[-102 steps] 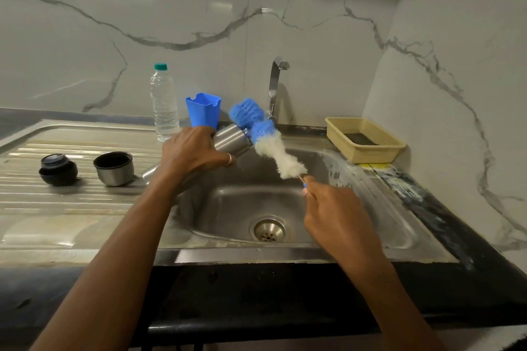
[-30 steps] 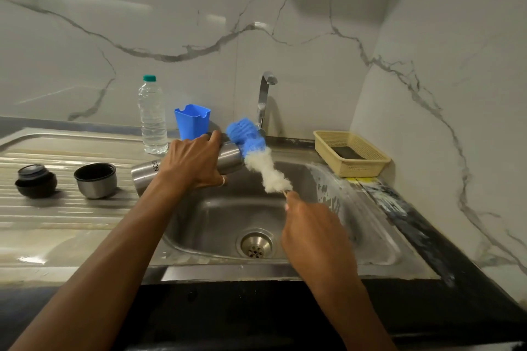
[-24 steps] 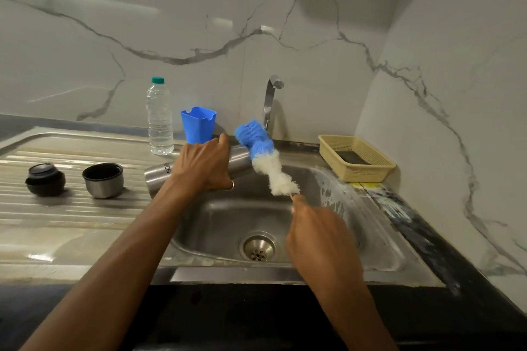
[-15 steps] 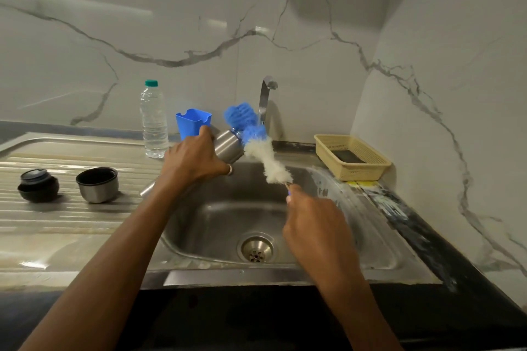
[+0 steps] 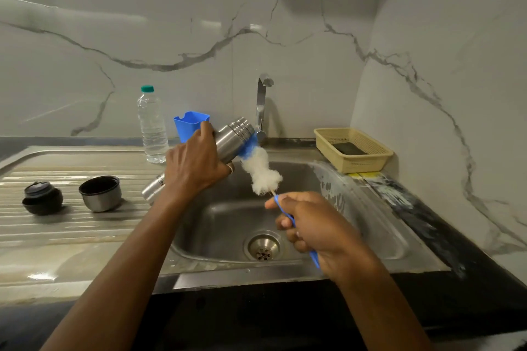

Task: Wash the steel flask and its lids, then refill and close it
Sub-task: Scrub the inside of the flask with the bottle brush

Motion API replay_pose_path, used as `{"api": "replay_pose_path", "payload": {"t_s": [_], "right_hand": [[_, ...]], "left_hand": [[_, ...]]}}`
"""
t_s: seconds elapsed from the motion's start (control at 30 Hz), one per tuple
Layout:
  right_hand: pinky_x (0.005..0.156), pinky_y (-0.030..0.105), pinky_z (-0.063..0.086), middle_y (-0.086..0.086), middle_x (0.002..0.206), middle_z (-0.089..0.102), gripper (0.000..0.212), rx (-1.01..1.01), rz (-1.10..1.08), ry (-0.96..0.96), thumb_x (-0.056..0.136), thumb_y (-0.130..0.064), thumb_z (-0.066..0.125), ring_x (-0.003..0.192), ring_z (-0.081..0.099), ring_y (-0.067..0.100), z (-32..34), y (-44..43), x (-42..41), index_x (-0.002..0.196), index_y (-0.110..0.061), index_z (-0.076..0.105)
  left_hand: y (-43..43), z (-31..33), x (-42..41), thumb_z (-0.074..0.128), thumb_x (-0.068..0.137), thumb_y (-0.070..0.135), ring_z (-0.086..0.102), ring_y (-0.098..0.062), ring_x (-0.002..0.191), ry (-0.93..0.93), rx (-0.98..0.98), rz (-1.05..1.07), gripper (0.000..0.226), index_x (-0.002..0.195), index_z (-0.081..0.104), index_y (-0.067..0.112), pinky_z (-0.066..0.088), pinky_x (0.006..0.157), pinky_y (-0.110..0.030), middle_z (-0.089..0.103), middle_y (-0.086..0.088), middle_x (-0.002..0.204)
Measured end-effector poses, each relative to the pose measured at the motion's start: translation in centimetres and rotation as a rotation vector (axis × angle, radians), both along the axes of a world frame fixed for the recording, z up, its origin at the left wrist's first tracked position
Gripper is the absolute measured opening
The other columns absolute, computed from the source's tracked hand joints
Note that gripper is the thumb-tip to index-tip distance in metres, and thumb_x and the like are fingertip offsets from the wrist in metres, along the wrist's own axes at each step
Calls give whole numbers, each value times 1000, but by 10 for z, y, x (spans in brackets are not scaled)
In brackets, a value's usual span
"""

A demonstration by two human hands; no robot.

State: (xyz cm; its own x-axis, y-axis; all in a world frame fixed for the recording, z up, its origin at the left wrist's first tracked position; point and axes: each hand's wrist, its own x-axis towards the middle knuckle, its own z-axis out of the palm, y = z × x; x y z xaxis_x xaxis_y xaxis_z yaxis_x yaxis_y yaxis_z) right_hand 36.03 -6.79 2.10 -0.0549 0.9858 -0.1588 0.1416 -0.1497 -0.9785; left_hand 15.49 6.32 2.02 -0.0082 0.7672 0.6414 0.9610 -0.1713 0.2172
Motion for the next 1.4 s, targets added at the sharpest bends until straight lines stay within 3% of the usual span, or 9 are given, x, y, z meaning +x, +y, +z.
{"api": "replay_pose_path", "payload": {"t_s": [0.1, 0.4, 0.67, 0.73, 0.83, 1.0, 1.13, 1.27, 1.4], "right_hand": [[37, 16, 24, -10, 48, 46, 26, -15, -37, 24, 105, -16, 41, 38, 33, 1, 10, 13, -1, 104, -8, 66], [39, 16, 22, -10, 48, 46, 26, 8, -48, 4, 107, -19, 43, 39, 33, 1, 13, 9, 6, 105, -7, 66], [39, 16, 25, -11, 51, 46, 27, 23, -17, 10, 107, -25, 44, 39, 32, 1, 3, -15, 9, 107, -12, 68], [39, 17, 26, -11, 51, 47, 27, 55, -36, -12, 107, -26, 44, 39, 33, 1, 7, -11, 9, 106, -14, 67], [40, 18, 28, -10, 53, 49, 25, 132, -70, -75, 106, -23, 44, 38, 36, 0, 17, 5, 9, 103, -16, 68], [44, 19, 33, -3, 60, 52, 24, 257, -67, -275, 106, -26, 45, 41, 39, 2, 13, -5, 13, 100, -28, 68], [44, 13, 35, -9, 53, 52, 26, 377, -73, -482, 107, -30, 44, 42, 45, 0, -2, -22, 14, 108, -27, 70], [47, 23, 29, -9, 46, 41, 35, 415, -110, -578, 105, -27, 46, 41, 36, 5, 1, 4, 15, 83, -9, 66], [45, 19, 30, -7, 49, 40, 42, 458, -84, -641, 105, -27, 47, 43, 36, 5, -7, 10, 21, 68, -9, 52]], "left_hand": [[-1, -3, 6, 74, 66, 41, 64, -37, 74, 132, 25, -10, 58, 104, 38, 17, 43, 61, -37, 62, -5, 93], [-1, -4, 1, 78, 65, 44, 60, -35, 71, 151, 26, -63, 62, 107, 41, 17, 38, 60, -35, 60, -3, 91], [10, -6, -19, 60, 47, 69, 60, -30, 79, -89, -149, -262, 83, 113, 41, 22, 54, 68, -42, 59, -2, 95], [9, -5, -18, 69, 52, 65, 58, -25, 77, -146, -153, -316, 77, 111, 41, 24, 50, 64, -36, 57, -1, 92], [9, -2, -13, 89, 66, 39, 55, -15, 73, -265, -149, -402, 65, 108, 43, 21, 40, 57, -23, 54, 4, 87], [17, -13, -7, 91, 65, 33, 61, -15, 76, -431, -226, -551, 63, 111, 50, 20, 48, 64, -28, 63, 1, 92], [23, -26, -1, 83, 56, 46, 67, -15, 88, -496, -297, -634, 70, 117, 53, 26, 55, 75, -32, 68, 4, 99], [26, -32, 2, 83, 57, 44, 66, -9, 93, -472, -365, -692, 74, 123, 53, 30, 53, 80, -28, 66, 10, 104], [30, -35, 0, 89, 61, 27, 65, -5, 89, -440, -336, -667, 69, 121, 54, 26, 52, 76, -28, 65, 7, 102]]}}
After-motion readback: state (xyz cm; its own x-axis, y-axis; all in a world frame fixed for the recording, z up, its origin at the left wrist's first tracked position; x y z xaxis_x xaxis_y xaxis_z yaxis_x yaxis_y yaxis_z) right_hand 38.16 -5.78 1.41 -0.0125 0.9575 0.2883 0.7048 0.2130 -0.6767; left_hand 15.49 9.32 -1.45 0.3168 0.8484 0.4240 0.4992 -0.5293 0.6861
